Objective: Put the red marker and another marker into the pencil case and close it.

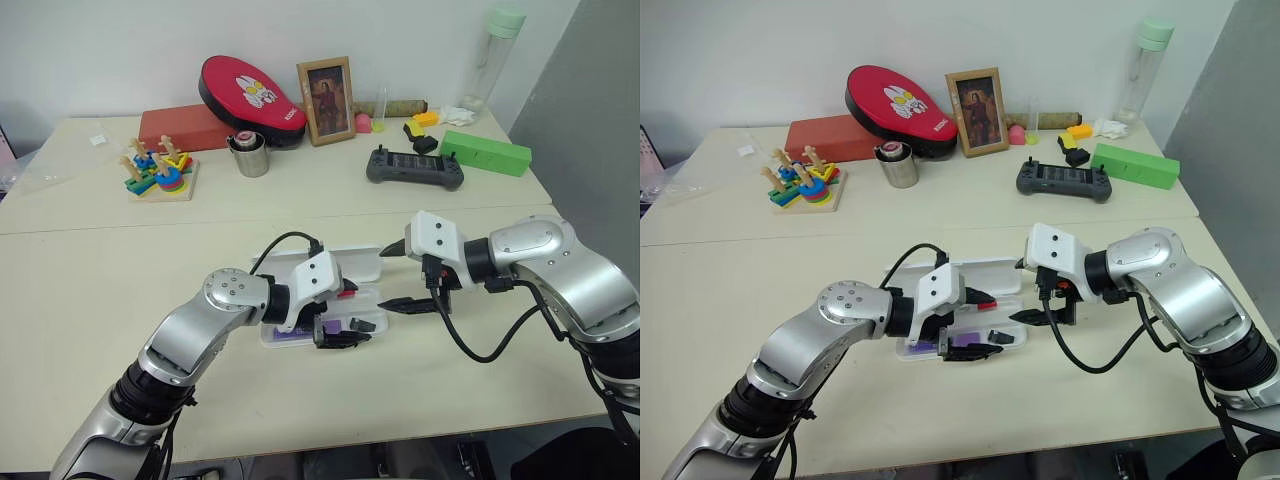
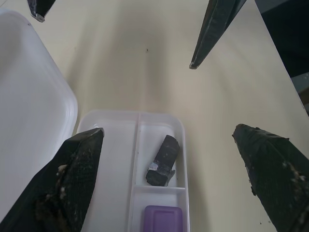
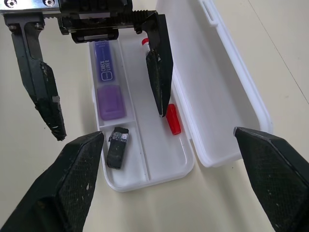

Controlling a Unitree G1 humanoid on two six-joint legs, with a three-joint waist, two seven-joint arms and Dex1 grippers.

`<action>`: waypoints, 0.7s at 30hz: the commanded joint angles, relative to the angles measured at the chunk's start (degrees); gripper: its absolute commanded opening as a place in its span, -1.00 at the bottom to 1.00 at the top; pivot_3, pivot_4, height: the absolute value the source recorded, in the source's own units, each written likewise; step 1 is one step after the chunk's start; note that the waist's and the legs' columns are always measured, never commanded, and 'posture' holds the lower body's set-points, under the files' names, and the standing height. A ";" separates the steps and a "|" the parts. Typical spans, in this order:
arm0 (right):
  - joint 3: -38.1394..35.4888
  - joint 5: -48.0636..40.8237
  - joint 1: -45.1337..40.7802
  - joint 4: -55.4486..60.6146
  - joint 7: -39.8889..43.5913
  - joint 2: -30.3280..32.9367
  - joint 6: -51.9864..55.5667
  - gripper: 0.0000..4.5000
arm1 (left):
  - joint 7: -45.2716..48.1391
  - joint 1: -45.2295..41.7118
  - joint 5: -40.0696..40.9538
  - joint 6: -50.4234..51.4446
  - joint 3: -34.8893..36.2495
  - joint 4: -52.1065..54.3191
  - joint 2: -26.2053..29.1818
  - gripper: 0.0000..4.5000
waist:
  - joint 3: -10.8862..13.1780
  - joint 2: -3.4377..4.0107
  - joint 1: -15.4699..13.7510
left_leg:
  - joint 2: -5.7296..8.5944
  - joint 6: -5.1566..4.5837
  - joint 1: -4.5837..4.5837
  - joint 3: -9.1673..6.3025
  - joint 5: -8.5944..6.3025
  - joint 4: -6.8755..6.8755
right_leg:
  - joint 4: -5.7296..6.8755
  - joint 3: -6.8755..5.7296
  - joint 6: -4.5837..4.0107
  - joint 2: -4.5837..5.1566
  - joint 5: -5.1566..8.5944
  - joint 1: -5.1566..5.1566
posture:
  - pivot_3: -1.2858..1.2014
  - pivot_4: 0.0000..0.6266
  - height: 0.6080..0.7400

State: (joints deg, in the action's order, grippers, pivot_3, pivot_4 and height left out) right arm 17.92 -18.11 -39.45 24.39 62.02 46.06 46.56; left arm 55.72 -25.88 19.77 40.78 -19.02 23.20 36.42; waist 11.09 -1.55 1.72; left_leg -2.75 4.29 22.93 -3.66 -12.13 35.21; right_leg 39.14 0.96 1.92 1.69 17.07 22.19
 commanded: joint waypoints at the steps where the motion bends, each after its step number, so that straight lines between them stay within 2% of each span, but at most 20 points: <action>1: -2.06 -0.41 -1.41 0.96 -0.18 0.46 -0.65 1.00 | 2.57 -0.03 4.46 1.81 5.84 5.69 4.07 0.99 | 0.00 0.00 0.09 | 0.00 0.00 0.00 0.00 0.00 0.00 | 0.02 0.00 0.00 0.00 0.00 0.01 | 0.03 -0.52 1.00; 8: -3.84 -0.08 0.21 0.01 2.04 4.22 -3.97 1.00 | 6.42 6.74 10.14 4.12 16.16 12.54 15.66 0.99 | 0.00 0.00 0.07 | 0.00 0.00 0.01 0.02 0.00 -0.02 | -0.05 0.01 0.00 0.01 0.00 0.01 | 0.03 -0.52 1.00; 11: -4.44 -0.05 0.87 -0.47 2.79 5.32 -5.10 1.00 | 8.41 11.81 13.14 5.43 24.69 15.34 21.49 0.99 | 0.01 0.00 0.14 | -0.03 0.00 -0.01 0.01 0.00 -0.02 | -0.04 0.00 0.00 0.00 0.00 0.02 | 0.03 -0.52 1.00; 17: -4.90 -0.23 0.43 -1.66 3.73 5.82 -6.38 1.00 | 8.94 17.32 16.90 7.94 37.58 16.25 26.53 0.99 | 0.01 0.00 0.05 | -0.03 0.00 -0.01 0.03 0.00 -0.02 | -0.04 0.00 -0.02 0.01 -0.01 0.02 | 0.03 -0.52 1.00; 21: -4.43 0.64 -0.91 -3.81 4.28 5.35 -8.10 1.00 | 8.17 20.44 14.11 7.80 44.24 12.55 29.47 0.99 | 0.01 0.01 0.07 | -0.03 0.00 -0.03 0.03 0.00 -0.03 | -0.04 0.00 -0.02 0.01 -0.01 0.03 | 0.03 -0.52 1.00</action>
State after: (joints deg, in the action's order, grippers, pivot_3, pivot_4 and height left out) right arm 14.77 -17.98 -38.84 20.99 65.85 51.17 40.29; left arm 64.45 -6.35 35.88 49.03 21.15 37.26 64.19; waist 11.11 -1.54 1.79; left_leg -2.78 4.28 22.90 -3.63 -12.13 35.18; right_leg 39.10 0.97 1.89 1.69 17.05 22.23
